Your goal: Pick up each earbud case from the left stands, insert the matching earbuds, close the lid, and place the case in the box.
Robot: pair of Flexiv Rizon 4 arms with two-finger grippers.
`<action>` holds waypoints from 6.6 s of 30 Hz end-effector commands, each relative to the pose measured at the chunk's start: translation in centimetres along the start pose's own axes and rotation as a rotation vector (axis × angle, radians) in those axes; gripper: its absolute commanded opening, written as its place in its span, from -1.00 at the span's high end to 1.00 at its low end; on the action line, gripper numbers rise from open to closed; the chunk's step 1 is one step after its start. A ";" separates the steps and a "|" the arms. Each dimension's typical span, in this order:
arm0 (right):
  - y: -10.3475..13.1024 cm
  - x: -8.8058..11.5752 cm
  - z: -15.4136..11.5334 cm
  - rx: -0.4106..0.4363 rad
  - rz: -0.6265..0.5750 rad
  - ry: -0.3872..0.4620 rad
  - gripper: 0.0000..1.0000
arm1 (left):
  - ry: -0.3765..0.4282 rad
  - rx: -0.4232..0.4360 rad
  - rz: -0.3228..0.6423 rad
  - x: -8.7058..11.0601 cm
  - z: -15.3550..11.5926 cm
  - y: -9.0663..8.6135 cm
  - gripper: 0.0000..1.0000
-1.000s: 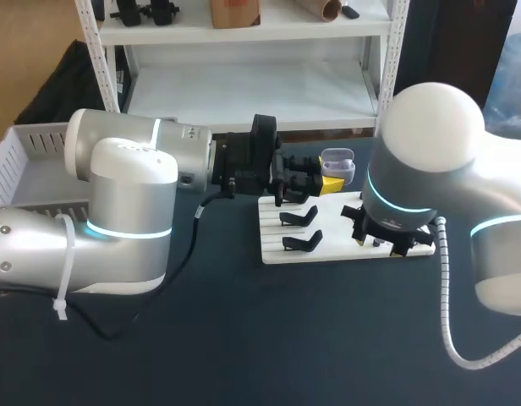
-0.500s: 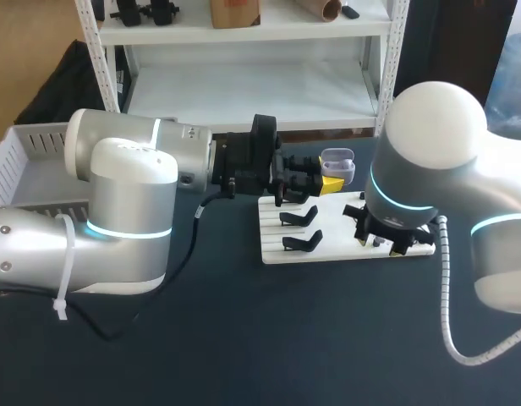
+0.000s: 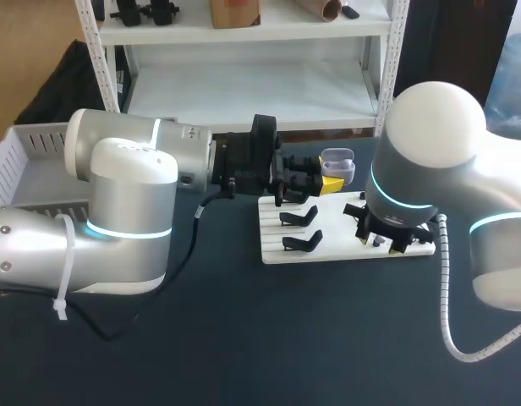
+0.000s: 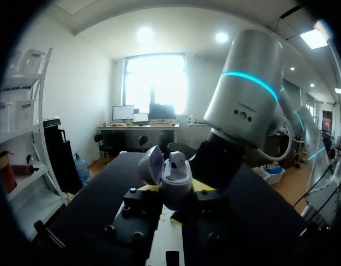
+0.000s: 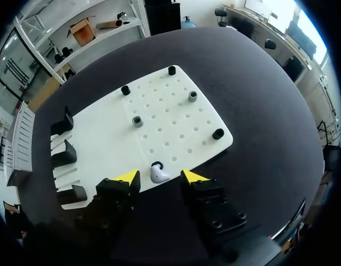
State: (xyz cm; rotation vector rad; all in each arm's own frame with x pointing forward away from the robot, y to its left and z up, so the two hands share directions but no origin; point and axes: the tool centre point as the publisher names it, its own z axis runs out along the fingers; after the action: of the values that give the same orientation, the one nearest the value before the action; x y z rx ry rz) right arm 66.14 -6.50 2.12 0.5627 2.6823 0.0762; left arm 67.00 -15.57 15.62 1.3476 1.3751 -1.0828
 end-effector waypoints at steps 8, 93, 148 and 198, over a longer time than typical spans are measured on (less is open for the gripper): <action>0.0 0.0 0.2 -0.003 -0.001 -0.001 0.16 | -0.003 -0.006 0.001 0.1 0.0 -0.1 1.00; -4.1 -2.5 -16.2 -0.200 -0.436 0.206 1.00 | -0.003 -0.006 0.001 0.1 0.0 -0.1 1.00; 7.7 -0.5 -22.0 -0.378 -0.888 0.119 1.00 | -0.003 -0.006 0.001 0.1 0.0 -0.1 1.00; 9.8 -3.0 -18.4 -0.175 -1.020 0.209 1.00 | -0.003 -0.006 0.001 0.1 0.0 -0.1 1.00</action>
State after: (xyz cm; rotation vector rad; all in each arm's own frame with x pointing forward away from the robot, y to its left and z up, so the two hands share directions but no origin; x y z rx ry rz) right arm 64.97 1.89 21.56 -0.9216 2.7789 0.0813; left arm 67.00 -15.57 15.62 1.3476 1.3751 -1.0827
